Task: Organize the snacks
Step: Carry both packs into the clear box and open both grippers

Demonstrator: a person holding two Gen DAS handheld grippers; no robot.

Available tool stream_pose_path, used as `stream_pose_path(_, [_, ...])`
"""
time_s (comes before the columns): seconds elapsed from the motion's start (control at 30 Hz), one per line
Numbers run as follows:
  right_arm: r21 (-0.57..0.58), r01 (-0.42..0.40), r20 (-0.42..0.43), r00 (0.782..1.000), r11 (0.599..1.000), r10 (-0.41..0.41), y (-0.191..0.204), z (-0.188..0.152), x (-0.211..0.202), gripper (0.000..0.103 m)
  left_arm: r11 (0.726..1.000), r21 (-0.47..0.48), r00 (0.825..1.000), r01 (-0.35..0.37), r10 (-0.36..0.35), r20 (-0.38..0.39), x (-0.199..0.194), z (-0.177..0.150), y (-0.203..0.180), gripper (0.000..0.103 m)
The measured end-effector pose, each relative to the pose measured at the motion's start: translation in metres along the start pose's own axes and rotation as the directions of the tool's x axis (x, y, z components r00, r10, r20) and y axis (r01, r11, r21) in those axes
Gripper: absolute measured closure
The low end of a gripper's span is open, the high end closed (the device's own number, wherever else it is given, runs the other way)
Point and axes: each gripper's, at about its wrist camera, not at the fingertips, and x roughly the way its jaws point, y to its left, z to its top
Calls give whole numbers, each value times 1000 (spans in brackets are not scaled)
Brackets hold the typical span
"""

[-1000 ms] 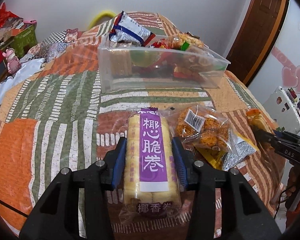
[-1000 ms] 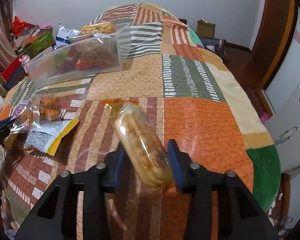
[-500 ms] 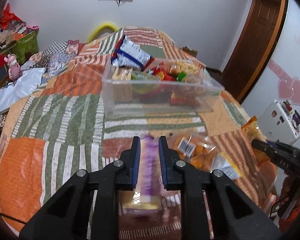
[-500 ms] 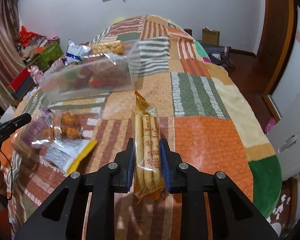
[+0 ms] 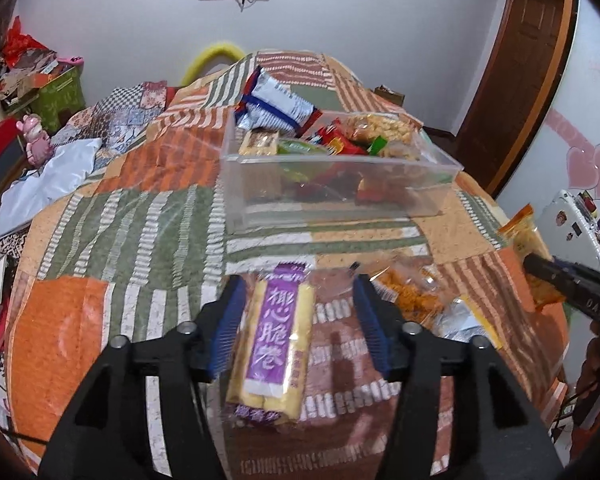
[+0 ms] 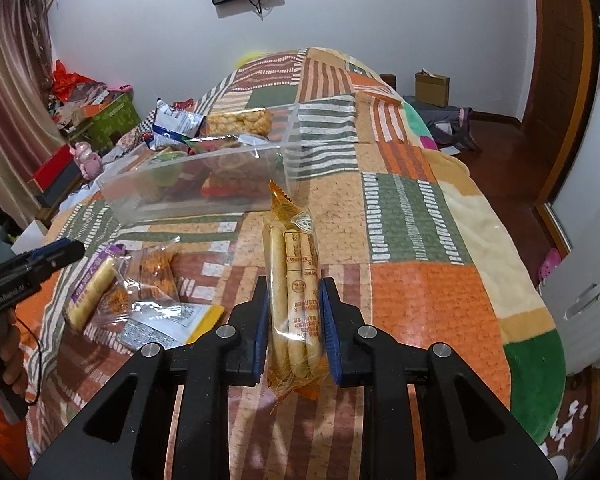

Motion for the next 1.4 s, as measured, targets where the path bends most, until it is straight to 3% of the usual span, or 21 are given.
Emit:
stream_pose_path(0.37, [-6,-27,1,1000,1000,27,9,1,0,81,999,-40,993,17,-22,-116,31,-23,13,44])
stream_pose_path(0.5, [-8,-31,4,1000,1000,31,10,2,-1,81,1000,-18,992,-5,2,-123,39,-26,8,56])
stream_pose_path(0.7, [-9,-36,3,999,999,36,11,2,0,81,1000,-11,995,2,-3,-101,37,-25,7,57])
stream_pose_path(1.03, [-20,-49,30,998,999,50,19,12,-1,81,999,-29,999,13,-12,35,2,3,7,57])
stream_pose_path(1.4, [-49,-84,88,992,995,88,35,34,-5,81,997,-65,984,33,-21,178,-32,47,9,57])
